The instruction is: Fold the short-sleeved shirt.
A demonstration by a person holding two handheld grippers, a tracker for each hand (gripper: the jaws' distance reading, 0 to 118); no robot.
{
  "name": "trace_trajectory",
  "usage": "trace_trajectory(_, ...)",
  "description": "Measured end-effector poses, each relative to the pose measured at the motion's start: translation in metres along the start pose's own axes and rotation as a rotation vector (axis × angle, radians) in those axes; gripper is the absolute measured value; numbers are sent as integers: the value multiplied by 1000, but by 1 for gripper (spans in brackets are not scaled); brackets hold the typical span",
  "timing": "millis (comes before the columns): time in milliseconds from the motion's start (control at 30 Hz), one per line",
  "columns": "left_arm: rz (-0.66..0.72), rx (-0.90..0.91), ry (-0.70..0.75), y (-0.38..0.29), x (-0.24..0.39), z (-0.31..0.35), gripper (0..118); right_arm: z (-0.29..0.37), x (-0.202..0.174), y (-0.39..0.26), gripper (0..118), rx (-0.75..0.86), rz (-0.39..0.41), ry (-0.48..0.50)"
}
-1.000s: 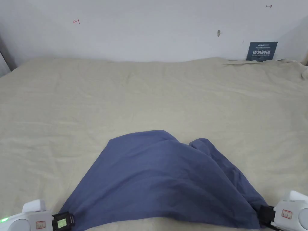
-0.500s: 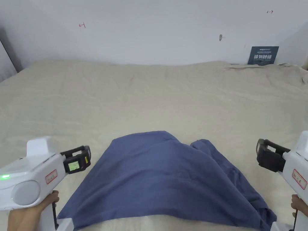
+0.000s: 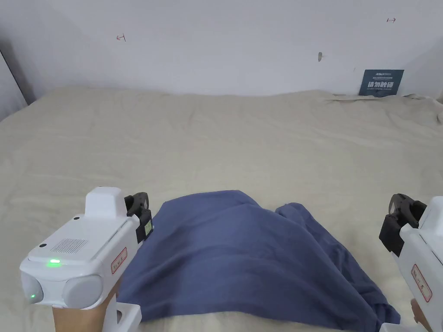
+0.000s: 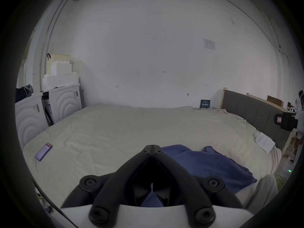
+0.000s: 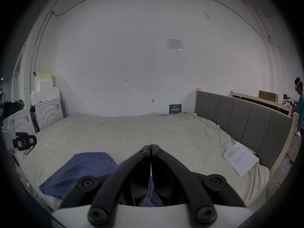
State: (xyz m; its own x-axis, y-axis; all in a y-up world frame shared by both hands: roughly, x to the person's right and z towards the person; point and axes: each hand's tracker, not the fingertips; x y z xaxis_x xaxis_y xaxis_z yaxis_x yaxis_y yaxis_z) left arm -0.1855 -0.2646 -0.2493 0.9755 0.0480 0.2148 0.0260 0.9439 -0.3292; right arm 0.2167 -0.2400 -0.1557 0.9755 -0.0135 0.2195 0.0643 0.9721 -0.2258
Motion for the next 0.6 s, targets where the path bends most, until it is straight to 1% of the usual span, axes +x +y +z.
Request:
trace_trajectory(100, 2, -36, -18, 0, -1, -14, 0, -3, -4, 2, 0, -6, 7, -10)
trace_trajectory(267, 23, -108, -55, 8, -9, -56, 0, -21, 3, 0, 0, -21, -5, -12)
trace_trajectory(400, 38, -157, -77, 20, -18, -107, 0, -39, 4, 2, 0, -35, 0, -13)
trace_trajectory(600, 28, -297, -89, 29, -31, -216, 0, -82, 11, -5, 0, -61, 4, -17)
